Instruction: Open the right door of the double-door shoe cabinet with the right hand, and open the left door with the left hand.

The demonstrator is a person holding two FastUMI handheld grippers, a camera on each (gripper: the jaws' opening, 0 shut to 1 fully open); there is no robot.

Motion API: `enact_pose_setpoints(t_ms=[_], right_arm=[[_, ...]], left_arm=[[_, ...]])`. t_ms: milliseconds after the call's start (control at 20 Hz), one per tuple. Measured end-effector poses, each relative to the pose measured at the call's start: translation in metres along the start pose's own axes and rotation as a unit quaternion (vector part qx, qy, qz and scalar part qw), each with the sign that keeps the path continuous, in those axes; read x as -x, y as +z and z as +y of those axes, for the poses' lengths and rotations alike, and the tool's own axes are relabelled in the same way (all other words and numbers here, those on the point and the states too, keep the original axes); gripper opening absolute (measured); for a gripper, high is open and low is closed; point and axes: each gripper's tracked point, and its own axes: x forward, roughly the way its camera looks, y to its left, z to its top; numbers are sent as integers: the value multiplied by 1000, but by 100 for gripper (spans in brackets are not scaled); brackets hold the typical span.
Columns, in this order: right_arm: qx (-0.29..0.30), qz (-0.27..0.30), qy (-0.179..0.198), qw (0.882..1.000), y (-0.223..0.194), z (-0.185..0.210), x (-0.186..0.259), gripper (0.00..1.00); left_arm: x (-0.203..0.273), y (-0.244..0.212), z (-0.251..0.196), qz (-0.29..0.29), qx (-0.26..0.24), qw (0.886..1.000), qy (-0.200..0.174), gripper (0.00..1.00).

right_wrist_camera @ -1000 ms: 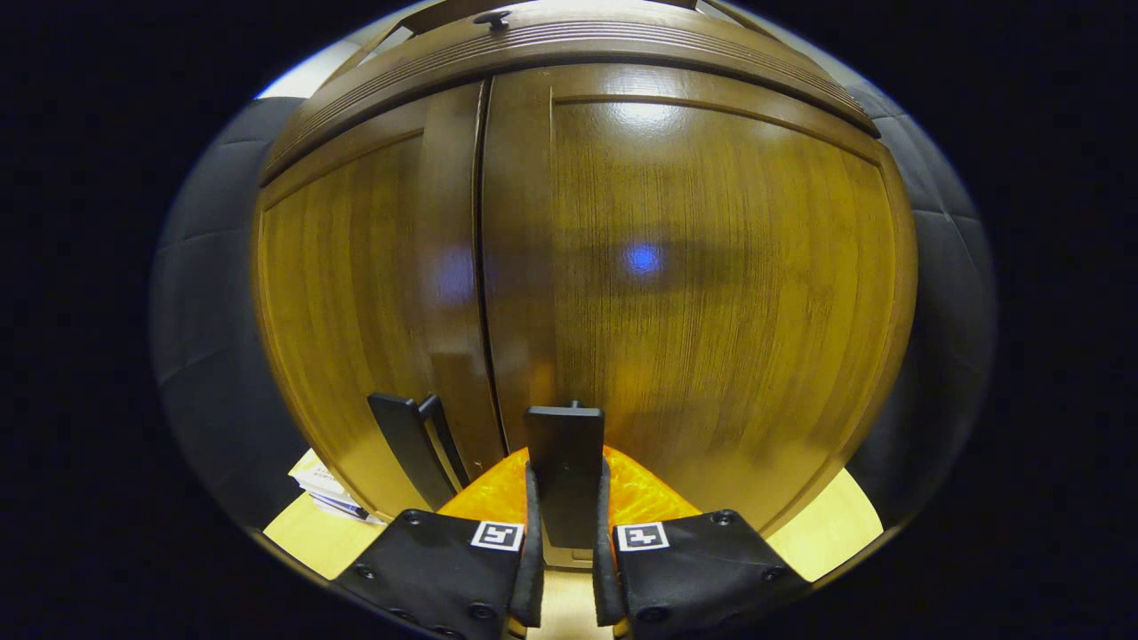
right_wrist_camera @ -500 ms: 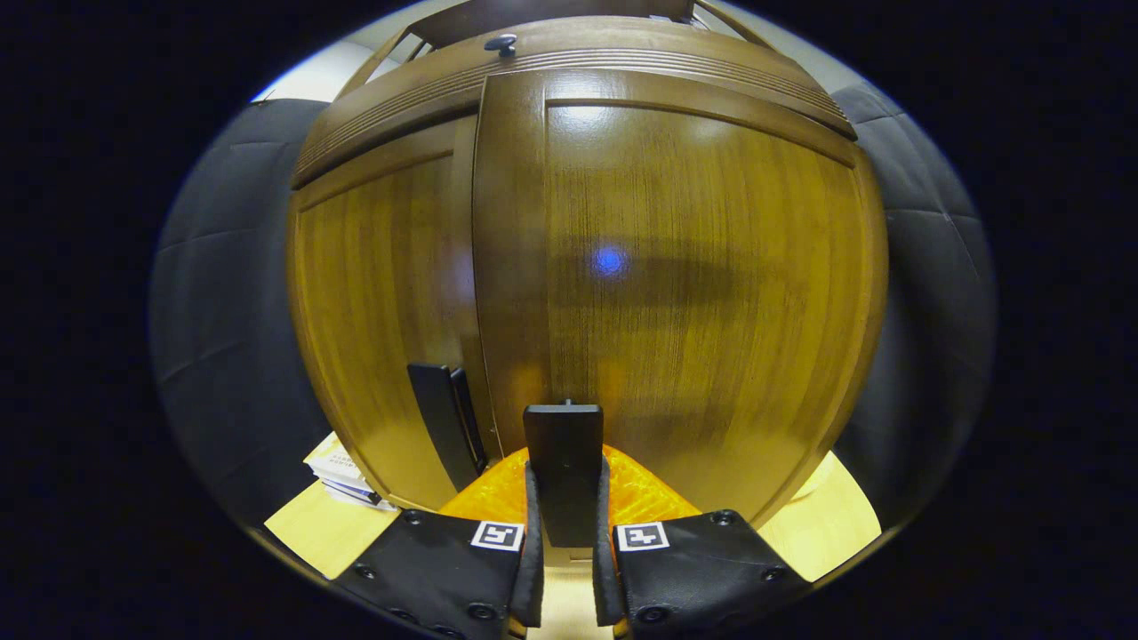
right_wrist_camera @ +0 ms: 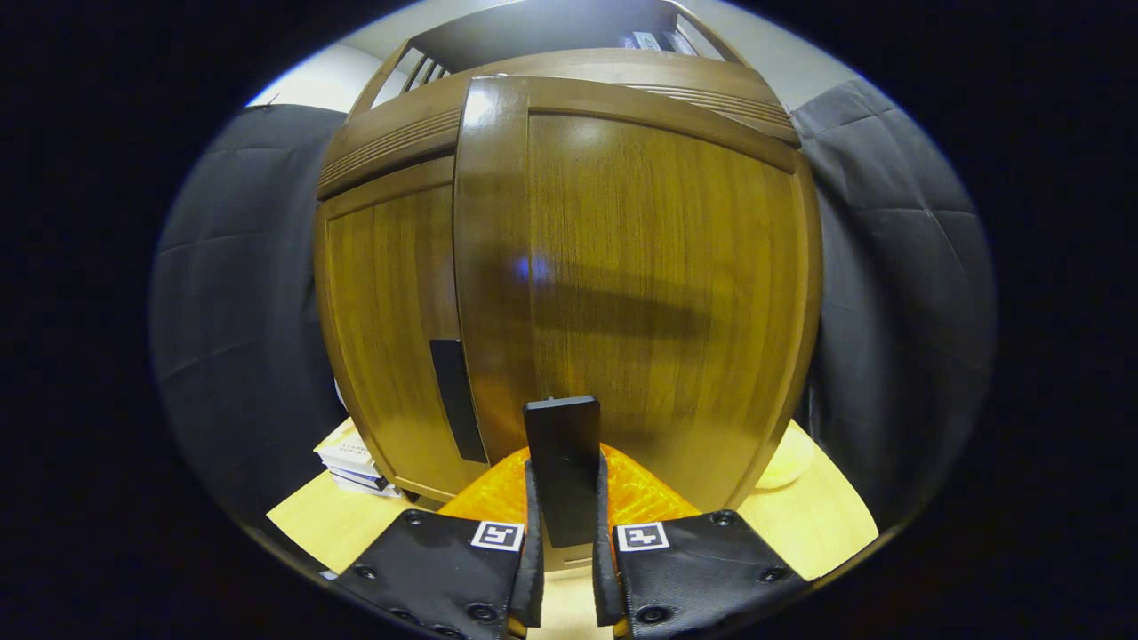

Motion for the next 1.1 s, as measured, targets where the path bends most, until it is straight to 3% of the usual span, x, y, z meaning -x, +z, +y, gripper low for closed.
enact_pose_setpoints(t_ms=[800,1100], right_arm=[[-15,-5,-34,999,-16,-50,80,23],[-24,-5,-11,1000,-21,-70,92,24]], left_arm=[[-4,7,-56,3,-7,994,-112,96],[-15,16,-80,-9,-5,991,-134,96]])
